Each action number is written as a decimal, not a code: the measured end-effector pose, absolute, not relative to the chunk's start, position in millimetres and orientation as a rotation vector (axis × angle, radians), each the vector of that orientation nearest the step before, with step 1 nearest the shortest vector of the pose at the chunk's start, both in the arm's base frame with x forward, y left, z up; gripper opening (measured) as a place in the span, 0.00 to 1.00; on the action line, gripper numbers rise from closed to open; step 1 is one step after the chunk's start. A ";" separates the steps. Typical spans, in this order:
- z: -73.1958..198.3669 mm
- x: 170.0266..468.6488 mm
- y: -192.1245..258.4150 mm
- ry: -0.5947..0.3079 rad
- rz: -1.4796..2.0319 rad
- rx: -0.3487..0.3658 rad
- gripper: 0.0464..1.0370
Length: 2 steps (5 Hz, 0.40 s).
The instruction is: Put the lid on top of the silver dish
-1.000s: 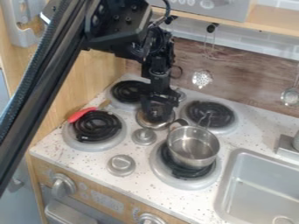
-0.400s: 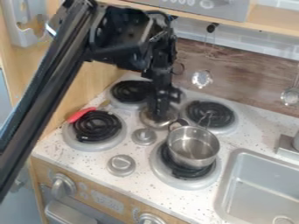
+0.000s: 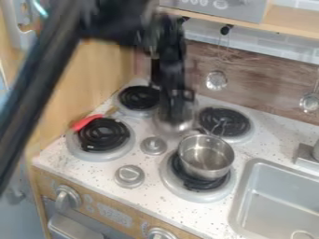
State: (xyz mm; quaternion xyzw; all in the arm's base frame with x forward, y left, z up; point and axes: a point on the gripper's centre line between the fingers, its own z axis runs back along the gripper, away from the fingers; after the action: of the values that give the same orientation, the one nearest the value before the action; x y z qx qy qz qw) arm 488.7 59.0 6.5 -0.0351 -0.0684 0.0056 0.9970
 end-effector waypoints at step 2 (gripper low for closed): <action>41.8 452.2 70.1 -0.155 0.029 -0.033 0.20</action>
State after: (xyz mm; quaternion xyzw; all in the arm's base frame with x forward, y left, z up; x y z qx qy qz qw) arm 452.2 70.1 41.8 -0.0163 -0.0774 0.0147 0.9968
